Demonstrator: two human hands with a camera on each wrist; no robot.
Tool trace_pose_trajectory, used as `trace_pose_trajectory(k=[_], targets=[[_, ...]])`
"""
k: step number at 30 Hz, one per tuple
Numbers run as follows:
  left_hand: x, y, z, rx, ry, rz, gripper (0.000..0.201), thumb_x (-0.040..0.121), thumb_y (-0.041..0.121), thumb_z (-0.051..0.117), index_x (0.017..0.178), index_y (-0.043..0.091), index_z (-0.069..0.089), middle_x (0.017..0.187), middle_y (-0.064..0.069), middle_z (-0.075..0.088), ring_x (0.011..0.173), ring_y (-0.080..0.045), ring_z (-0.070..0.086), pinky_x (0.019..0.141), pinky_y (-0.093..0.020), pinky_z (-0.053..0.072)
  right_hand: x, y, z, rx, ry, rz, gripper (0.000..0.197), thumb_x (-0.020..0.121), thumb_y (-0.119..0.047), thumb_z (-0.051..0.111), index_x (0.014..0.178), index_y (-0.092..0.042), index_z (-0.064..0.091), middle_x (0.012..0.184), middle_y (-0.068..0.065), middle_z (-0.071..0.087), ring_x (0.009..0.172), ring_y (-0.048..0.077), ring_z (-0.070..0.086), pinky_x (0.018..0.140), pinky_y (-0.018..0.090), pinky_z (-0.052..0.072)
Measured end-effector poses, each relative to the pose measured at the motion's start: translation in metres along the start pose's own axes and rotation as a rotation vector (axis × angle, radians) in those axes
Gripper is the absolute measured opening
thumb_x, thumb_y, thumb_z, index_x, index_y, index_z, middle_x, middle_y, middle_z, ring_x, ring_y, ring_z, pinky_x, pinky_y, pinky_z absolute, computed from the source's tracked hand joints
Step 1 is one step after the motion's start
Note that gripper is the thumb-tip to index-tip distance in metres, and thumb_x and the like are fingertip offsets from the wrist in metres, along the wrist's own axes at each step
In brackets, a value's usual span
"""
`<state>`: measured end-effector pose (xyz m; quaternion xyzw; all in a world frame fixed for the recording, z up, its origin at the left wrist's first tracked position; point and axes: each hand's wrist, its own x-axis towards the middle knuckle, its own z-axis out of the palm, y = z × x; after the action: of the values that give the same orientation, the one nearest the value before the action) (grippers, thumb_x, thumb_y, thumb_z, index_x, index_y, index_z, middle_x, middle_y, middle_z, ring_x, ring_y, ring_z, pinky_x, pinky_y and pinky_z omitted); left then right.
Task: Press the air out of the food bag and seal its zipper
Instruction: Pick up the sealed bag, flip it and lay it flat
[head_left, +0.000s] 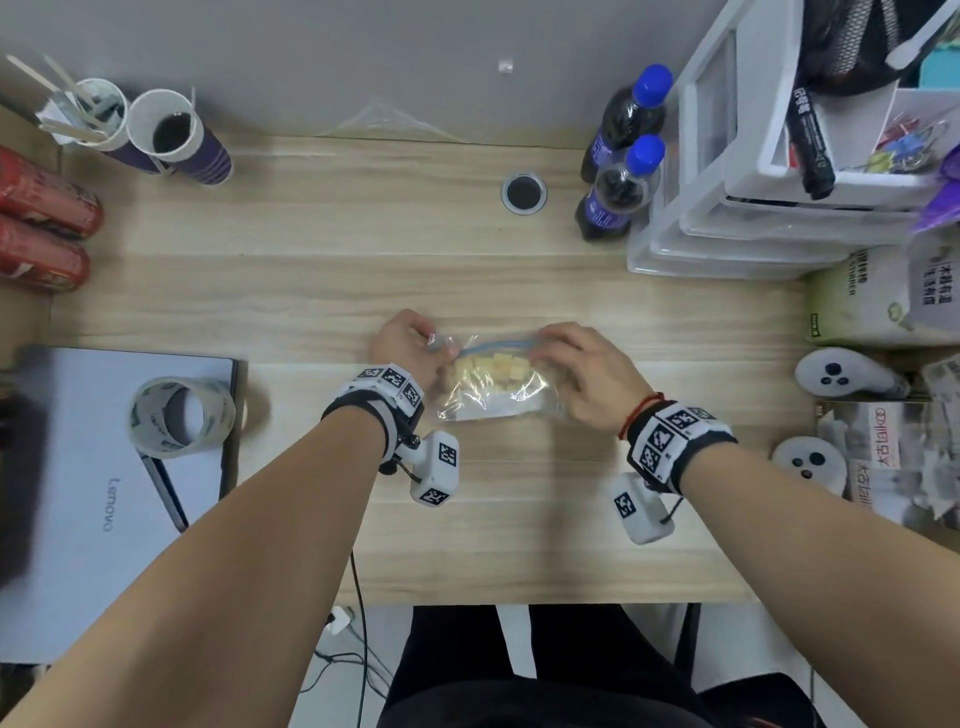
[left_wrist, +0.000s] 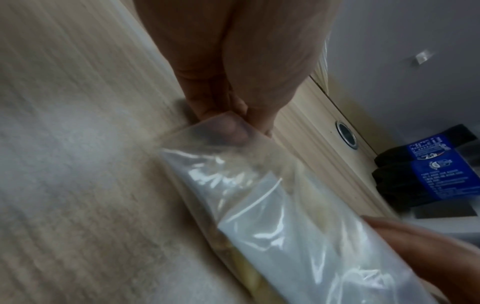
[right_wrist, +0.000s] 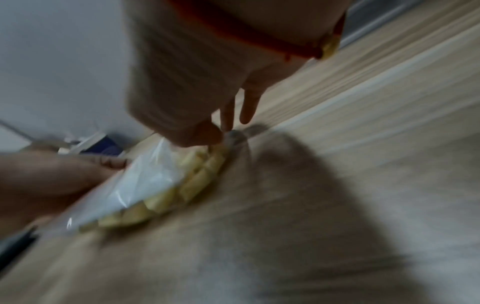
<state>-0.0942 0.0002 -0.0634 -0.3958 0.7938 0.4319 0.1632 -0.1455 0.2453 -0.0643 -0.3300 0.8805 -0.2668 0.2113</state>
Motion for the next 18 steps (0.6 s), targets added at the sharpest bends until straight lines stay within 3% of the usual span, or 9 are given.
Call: trace_pose_trajectory(k=[2,5,7,9,11,14,16,18], targets=[[0.001,-0.001,0.001,0.023,-0.001,0.000,0.031,0.073,0.028,0.085,0.088,0.019,0.059,0.076,0.005,0.060,0.061,-0.005,0.055,0.045,-0.011,0.035,-0.007,0.002,0.003,-0.045,-0.124,-0.075,0.066,0.070,-0.037,0.052,0.135,-0.021,0.053,0.148,0.004,0.044,0.131,0.027,0.046,0.108,0.042,0.039],[0.003,-0.003,0.003,0.006,-0.018,0.003,0.034,0.070,0.028,0.087,0.088,0.018,0.060,0.073,0.004,0.060,0.057,-0.011,0.057,0.041,-0.012,0.038,-0.012,0.004,0.014,-0.195,-0.253,-0.142,0.103,0.063,-0.060,0.064,0.151,-0.021,0.027,0.161,0.004,0.019,0.146,0.027,0.025,0.119,0.047,0.022],[0.004,-0.004,0.005,-0.003,-0.022,0.004,0.035,0.068,0.029,0.089,0.086,0.020,0.060,0.075,0.002,0.062,0.053,-0.012,0.058,0.041,-0.017,0.042,-0.014,0.003,0.022,-0.276,-0.306,-0.139,0.127,0.056,-0.080,0.062,0.155,-0.020,0.010,0.164,0.006,0.006,0.150,0.028,0.012,0.122,0.049,0.012],[0.005,-0.007,0.006,0.020,-0.016,0.010,0.034,0.068,0.029,0.088,0.085,0.021,0.060,0.074,0.004,0.062,0.056,-0.011,0.058,0.046,-0.017,0.041,-0.015,-0.002,0.027,-0.302,-0.292,-0.131,0.140,0.048,-0.090,0.058,0.155,-0.019,0.001,0.163,0.008,0.004,0.150,0.028,0.010,0.123,0.046,0.010],[0.003,-0.007,0.005,0.028,-0.012,0.014,0.033,0.070,0.027,0.087,0.088,0.019,0.061,0.073,0.006,0.060,0.055,-0.009,0.057,0.045,-0.016,0.041,-0.016,-0.009,0.030,-0.326,-0.240,-0.150,0.134,0.051,-0.085,0.062,0.154,-0.019,0.009,0.159,0.011,0.016,0.144,0.029,0.022,0.120,0.047,0.020],[0.001,-0.006,0.003,-0.031,-0.026,0.003,0.034,0.072,0.023,0.087,0.090,0.017,0.059,0.073,0.002,0.060,0.050,-0.014,0.057,0.045,-0.025,0.053,-0.018,-0.013,0.043,-0.226,-0.106,-0.193,0.088,0.067,-0.051,0.074,0.140,-0.018,0.039,0.136,0.010,0.048,0.119,0.029,0.049,0.098,0.048,0.046],[-0.001,-0.009,0.001,-0.023,-0.026,0.021,0.035,0.072,0.025,0.086,0.092,0.021,0.056,0.076,-0.001,0.062,0.054,-0.019,0.060,0.055,-0.032,0.058,-0.017,-0.015,0.044,-0.105,-0.072,-0.164,0.065,0.074,-0.031,0.073,0.133,-0.017,0.050,0.123,0.007,0.056,0.107,0.026,0.054,0.088,0.043,0.051],[0.000,-0.014,-0.002,-0.018,-0.038,0.050,0.032,0.076,0.028,0.081,0.095,0.027,0.056,0.081,-0.007,0.068,0.061,-0.021,0.063,0.061,-0.033,0.058,-0.011,-0.016,0.038,-0.002,-0.068,-0.104,0.054,0.076,-0.024,0.069,0.128,-0.018,0.056,0.117,0.005,0.061,0.104,0.024,0.056,0.088,0.037,0.050]])
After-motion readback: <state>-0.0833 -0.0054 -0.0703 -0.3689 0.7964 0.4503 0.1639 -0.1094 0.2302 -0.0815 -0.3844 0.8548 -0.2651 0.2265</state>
